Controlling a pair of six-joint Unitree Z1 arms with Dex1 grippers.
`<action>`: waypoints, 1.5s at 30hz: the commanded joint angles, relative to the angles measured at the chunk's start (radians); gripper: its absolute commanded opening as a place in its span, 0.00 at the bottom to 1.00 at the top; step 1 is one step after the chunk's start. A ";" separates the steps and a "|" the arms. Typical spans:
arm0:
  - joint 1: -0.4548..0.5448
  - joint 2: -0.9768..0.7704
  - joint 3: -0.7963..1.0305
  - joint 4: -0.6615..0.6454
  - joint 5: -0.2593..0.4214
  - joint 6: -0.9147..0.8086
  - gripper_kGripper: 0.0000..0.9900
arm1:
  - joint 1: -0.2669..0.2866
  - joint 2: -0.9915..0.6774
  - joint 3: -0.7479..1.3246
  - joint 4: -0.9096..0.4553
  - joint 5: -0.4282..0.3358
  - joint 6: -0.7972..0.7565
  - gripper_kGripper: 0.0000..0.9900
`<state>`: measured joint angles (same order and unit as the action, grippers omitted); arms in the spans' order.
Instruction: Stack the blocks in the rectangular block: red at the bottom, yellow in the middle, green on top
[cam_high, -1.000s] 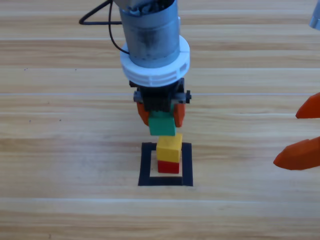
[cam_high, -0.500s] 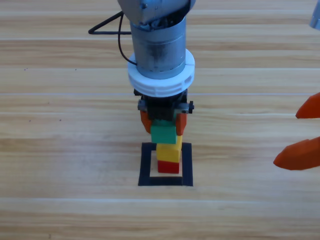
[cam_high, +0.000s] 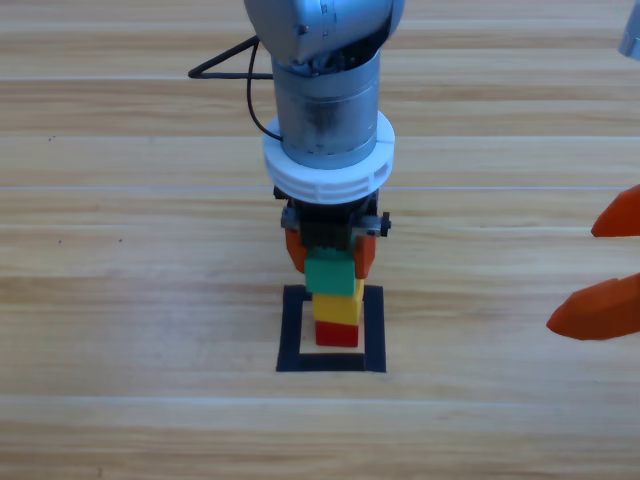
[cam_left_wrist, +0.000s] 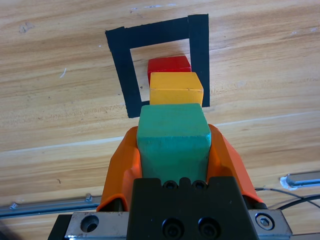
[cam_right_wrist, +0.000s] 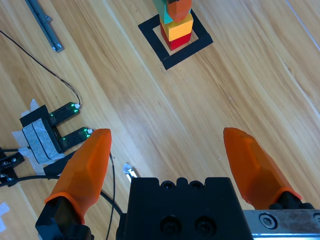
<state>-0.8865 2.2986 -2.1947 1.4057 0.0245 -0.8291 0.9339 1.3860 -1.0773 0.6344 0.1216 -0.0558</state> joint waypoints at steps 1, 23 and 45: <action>-0.019 0.061 -0.016 0.007 0.012 0.007 0.00 | -0.027 0.062 -0.003 0.005 0.009 0.001 1.00; -0.019 0.076 -0.033 0.007 0.022 0.012 0.00 | -0.027 0.062 -0.004 0.007 0.009 0.001 1.00; -0.019 0.091 -0.034 0.007 0.023 0.019 0.00 | -0.027 0.067 -0.004 0.008 0.009 0.001 1.00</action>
<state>-0.8865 2.3388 -2.2283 1.4057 0.0372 -0.8170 0.9340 1.4207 -1.0777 0.6344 0.1216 -0.0558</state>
